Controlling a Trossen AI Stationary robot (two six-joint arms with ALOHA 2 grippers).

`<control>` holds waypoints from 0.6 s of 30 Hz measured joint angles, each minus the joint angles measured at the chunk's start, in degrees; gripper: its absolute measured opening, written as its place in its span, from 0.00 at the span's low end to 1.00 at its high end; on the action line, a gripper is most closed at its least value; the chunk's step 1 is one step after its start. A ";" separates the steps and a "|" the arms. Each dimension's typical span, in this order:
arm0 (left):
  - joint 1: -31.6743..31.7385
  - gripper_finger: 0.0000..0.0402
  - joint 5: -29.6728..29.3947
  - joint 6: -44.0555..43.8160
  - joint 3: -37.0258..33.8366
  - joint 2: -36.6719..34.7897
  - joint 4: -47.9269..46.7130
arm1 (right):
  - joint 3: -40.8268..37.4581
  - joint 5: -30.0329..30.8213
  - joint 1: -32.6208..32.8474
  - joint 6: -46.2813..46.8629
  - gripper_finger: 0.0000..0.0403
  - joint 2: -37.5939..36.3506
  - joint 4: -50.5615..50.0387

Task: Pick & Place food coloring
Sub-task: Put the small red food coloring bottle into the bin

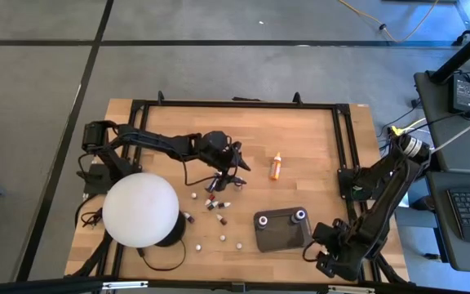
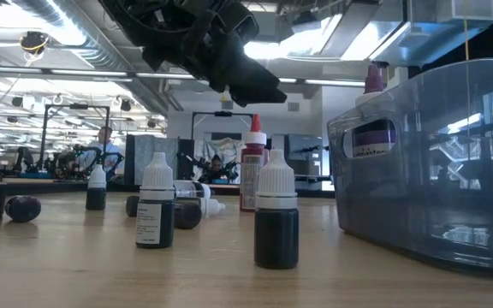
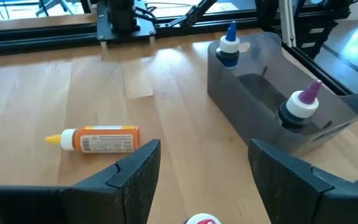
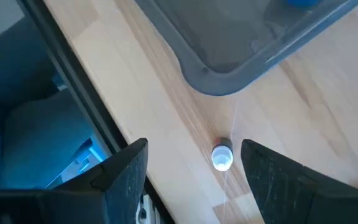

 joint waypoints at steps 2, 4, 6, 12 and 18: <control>0.02 0.59 0.00 -0.03 0.00 0.00 0.01 | 0.00 -1.44 -0.02 0.02 0.65 1.08 -0.06; 0.00 0.59 0.00 -0.49 0.00 0.00 0.06 | 0.00 -3.19 -0.02 0.39 0.65 2.51 -0.22; 0.00 0.59 0.01 -1.22 0.00 0.00 0.20 | -0.02 -4.61 -0.02 2.22 0.65 4.24 -0.72; 0.00 0.59 0.00 -3.19 0.00 0.00 0.23 | -0.02 -10.20 -0.02 3.39 0.65 8.97 -0.61; 0.00 0.59 -0.02 -3.48 0.00 0.00 0.23 | -0.04 -10.62 -0.02 3.21 0.61 11.26 -0.65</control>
